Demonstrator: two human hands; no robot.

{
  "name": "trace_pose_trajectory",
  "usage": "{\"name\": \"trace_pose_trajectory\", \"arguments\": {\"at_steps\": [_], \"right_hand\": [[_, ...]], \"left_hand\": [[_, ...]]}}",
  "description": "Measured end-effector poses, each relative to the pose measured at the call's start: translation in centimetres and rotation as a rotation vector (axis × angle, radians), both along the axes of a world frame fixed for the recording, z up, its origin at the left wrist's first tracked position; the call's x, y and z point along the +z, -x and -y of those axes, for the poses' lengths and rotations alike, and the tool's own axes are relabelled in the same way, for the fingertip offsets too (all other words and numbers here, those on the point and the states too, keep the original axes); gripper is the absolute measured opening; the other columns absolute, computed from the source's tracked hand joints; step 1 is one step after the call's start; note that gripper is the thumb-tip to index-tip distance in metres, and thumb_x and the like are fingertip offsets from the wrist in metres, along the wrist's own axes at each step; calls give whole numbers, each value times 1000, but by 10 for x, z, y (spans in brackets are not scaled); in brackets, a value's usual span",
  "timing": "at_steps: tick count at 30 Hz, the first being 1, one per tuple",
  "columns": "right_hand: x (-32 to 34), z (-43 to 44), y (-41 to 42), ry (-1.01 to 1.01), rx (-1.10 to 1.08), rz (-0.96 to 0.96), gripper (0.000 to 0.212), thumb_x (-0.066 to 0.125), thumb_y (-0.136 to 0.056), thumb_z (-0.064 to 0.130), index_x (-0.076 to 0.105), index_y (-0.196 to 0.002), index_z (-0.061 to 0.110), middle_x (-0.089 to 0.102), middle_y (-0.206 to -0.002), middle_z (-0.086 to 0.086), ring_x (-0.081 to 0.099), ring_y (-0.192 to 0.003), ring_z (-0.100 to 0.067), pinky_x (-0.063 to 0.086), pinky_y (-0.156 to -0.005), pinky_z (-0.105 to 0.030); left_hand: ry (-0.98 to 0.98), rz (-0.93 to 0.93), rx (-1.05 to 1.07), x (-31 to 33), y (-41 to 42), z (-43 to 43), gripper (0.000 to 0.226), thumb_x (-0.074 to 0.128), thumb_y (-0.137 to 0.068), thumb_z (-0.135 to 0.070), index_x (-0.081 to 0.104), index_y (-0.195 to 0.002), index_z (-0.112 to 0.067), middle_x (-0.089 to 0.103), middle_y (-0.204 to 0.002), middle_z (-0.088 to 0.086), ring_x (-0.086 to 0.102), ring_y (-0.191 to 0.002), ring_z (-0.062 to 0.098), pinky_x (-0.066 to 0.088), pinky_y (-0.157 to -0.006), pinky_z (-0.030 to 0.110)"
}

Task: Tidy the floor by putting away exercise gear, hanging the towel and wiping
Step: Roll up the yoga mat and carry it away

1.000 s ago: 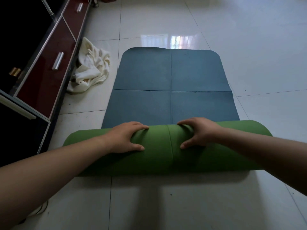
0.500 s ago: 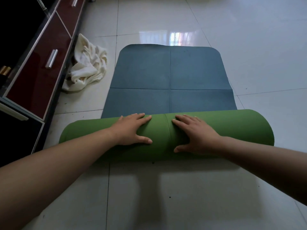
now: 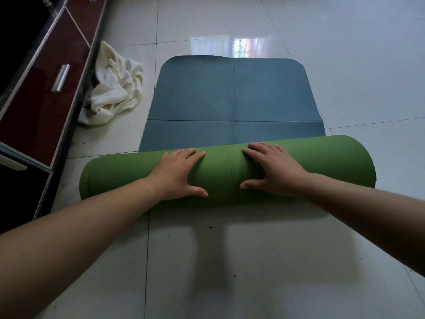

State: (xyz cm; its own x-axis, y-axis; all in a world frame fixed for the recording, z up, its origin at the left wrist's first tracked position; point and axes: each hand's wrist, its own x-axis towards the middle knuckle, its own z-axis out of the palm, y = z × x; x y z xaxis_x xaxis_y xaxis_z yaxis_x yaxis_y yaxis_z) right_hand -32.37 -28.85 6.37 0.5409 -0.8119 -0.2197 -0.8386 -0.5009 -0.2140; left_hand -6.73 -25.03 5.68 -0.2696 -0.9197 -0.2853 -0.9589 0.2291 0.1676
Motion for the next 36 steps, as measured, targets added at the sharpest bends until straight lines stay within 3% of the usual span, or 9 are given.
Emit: {"name": "trace_pose_trajectory", "arguments": {"at_steps": [7,10,14,17,23,31,36], "right_hand": [[-5,8,2,-31,10,-22,104,58,-67,74,15,-149,25,16,-157,1,12,-144,-19,8,-118,-39],[-6,6,4,-26,67,-108,121,64,-57,77,8,-150,23,9,-158,1,8,-145,-20,6,-117,-41],[-6,6,0,33,94,-160,123,70,-52,75,14,-148,22,21,-154,0,20,-140,-21,16,-115,-41],[-2,7,-3,34,76,-146,117,72,-51,73,22,-146,24,29,-150,2,28,-136,-20,22,-113,-40],[1,-3,1,62,71,-119,105,72,-54,70,32,-140,27,40,-144,4,38,-130,-19,28,-105,-37],[10,-18,1,79,76,-136,93,71,-58,67,36,-136,28,49,-135,5,45,-123,-20,32,-101,-37],[21,-35,3,36,71,-116,91,69,-57,70,39,-133,31,54,-128,7,49,-117,-19,38,-94,-35]], "left_hand": [[-31,69,-30,-4,-2,5,107,50,-66,-79,4,-149,-28,13,-157,0,14,-143,22,17,-116,48],[-53,88,-47,-4,-4,5,106,45,-67,-80,-1,-149,-30,7,-158,-1,9,-144,21,15,-116,49],[-77,103,-64,-6,-4,4,116,50,-60,-84,-4,-148,-31,4,-158,-1,7,-145,22,13,-116,50],[-54,78,-57,-6,-4,4,122,59,-53,-83,2,-148,-31,14,-156,-1,15,-143,22,18,-115,50],[34,-11,-62,-1,-3,-5,110,67,-53,-76,26,-144,-29,40,-145,-4,39,-131,20,32,-109,36],[94,4,-65,11,2,-19,96,72,-59,-66,35,-140,-31,51,-135,-6,49,-119,20,39,-98,31],[15,24,-84,23,1,-32,95,69,-60,-69,33,-140,-34,53,-132,-7,51,-117,20,40,-96,32]]}}
